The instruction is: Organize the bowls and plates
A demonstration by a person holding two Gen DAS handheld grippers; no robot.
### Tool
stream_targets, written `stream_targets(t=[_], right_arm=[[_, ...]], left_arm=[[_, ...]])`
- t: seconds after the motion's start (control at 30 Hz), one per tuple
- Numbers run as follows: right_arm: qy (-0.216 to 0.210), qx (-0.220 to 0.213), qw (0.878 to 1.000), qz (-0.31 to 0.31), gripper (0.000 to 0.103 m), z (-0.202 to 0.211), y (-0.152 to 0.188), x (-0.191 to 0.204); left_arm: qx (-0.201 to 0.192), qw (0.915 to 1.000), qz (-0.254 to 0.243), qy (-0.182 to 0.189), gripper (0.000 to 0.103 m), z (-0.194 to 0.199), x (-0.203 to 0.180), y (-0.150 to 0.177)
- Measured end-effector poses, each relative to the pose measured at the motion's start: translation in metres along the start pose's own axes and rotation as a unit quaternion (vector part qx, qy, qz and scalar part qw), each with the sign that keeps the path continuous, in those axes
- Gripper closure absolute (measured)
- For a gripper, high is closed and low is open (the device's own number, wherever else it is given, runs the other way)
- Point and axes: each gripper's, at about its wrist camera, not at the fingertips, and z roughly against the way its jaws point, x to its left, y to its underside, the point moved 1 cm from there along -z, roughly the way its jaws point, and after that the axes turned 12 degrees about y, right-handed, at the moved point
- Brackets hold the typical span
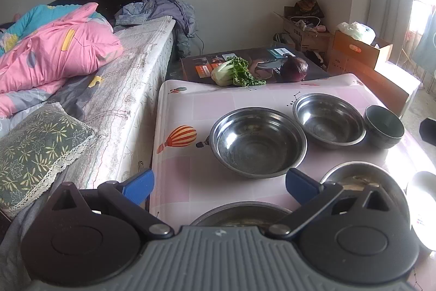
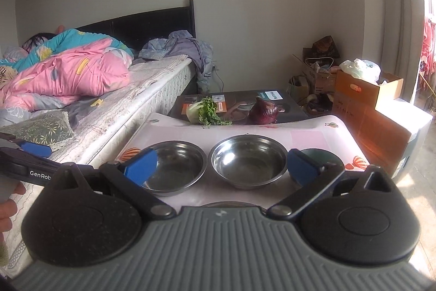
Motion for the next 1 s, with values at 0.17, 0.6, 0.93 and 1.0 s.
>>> stream_targets(t=[0.17, 0.6, 0.93, 1.0], right_arm=[[-0.041, 0.034, 0.998, -0.013, 0.002, -0.056, -0.012, 0.012], [-0.113, 0.176, 0.975, -0.08, 0.023, -0.193, -0.001, 0.036], [-0.118, 0.24, 0.961, -0.073, 0.052, -0.242, 0.024, 0.048], [-0.118, 0.245, 0.96, -0.068, 0.055, -0.246, 0.026, 0.051]], left_arm=[[0.011, 0.9994, 0.015, 0.029, 0.0, -0.034, 0.018, -0.012], [0.069, 0.9958, 0.049, 0.034, 0.03, -0.128, 0.045, -0.033], [0.131, 0.9888, 0.065, 0.027, 0.06, -0.17, 0.057, -0.03], [0.14, 0.9879, 0.062, 0.021, 0.068, -0.174, 0.056, -0.03]])
